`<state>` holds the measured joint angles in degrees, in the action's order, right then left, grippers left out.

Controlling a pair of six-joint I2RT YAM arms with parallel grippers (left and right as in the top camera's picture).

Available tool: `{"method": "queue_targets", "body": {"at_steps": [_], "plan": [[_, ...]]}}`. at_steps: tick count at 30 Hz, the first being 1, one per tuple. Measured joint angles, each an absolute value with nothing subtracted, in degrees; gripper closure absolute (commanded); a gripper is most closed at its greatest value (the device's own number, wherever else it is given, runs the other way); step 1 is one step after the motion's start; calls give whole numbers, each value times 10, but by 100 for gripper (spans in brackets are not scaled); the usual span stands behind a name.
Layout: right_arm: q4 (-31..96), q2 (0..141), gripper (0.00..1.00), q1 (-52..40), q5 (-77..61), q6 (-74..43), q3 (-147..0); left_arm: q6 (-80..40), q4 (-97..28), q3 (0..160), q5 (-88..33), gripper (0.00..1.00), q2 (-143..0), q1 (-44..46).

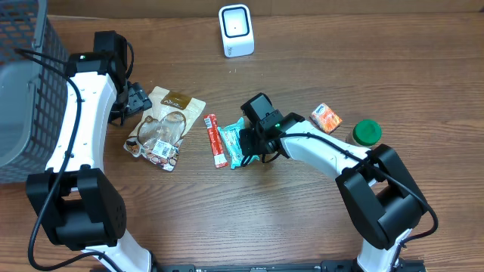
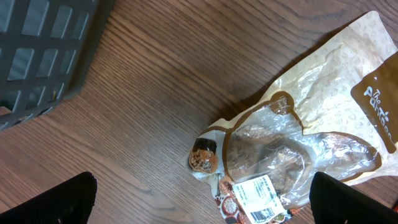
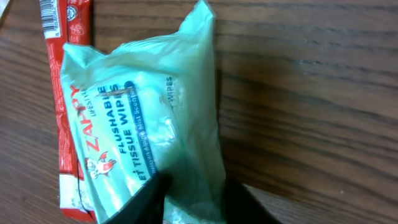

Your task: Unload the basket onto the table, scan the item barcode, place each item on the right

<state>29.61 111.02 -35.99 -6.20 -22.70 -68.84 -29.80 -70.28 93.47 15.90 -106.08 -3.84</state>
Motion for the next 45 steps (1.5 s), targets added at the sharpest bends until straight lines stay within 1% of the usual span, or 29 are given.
{"method": "queue_targets", "body": {"at_steps": [1,2,6,11,14,17,20,25,26,27,28,31,33,35,37,38,39,45], "plan": [[296,1110,95,-360,-65,-225,-689,-298,-703,935,159,0,-1061,-38],[297,1110,96,-360,-66,-226,-689,-298,-703,935,159,0,-1061,-38],[303,1109,96,-354,-72,-225,-693,-298,-703,935,159,0,-1061,-38],[349,1091,96,-327,-54,-218,-702,-298,-703,935,159,0,-1061,-38],[371,1055,96,-312,-4,-198,-703,-298,-703,935,159,0,-1061,-38],[399,1021,96,-314,80,-178,-710,-298,-703,935,159,0,-1061,-38],[418,1011,96,-324,158,-159,-718,-298,-703,935,159,0,-1061,-38],[432,1011,96,-358,235,-143,-718,-298,-703,935,159,0,-1061,-38],[432,1012,91,-370,245,-141,-718,-298,-703,935,159,0,-1061,-38],[432,1012,72,-379,251,-139,-718,-298,-703,935,159,0,-1061,-38],[431,1012,62,-385,255,-141,-718,-298,-703,935,159,1,-1061,-38],[438,1012,52,-392,264,-166,-719,-298,-703,935,159,0,-1061,-38],[446,1013,51,-382,256,-181,-719,-298,-703,935,159,0,-1061,-38],[452,1014,50,-359,218,-195,-719,-298,-703,935,159,0,-1061,-38],[456,1016,46,-340,180,-201,-719,-298,-703,935,159,0,-1061,-38],[457,1018,42,-333,174,-204,-718,-298,-703,935,159,0,-1061,-38],[457,1018,40,-329,173,-205,-718,-298,-703,935,159,0,-1061,-38],[465,1019,42,-297,148,-210,-713,-298,-703,935,159,0,-1061,-38]]}}
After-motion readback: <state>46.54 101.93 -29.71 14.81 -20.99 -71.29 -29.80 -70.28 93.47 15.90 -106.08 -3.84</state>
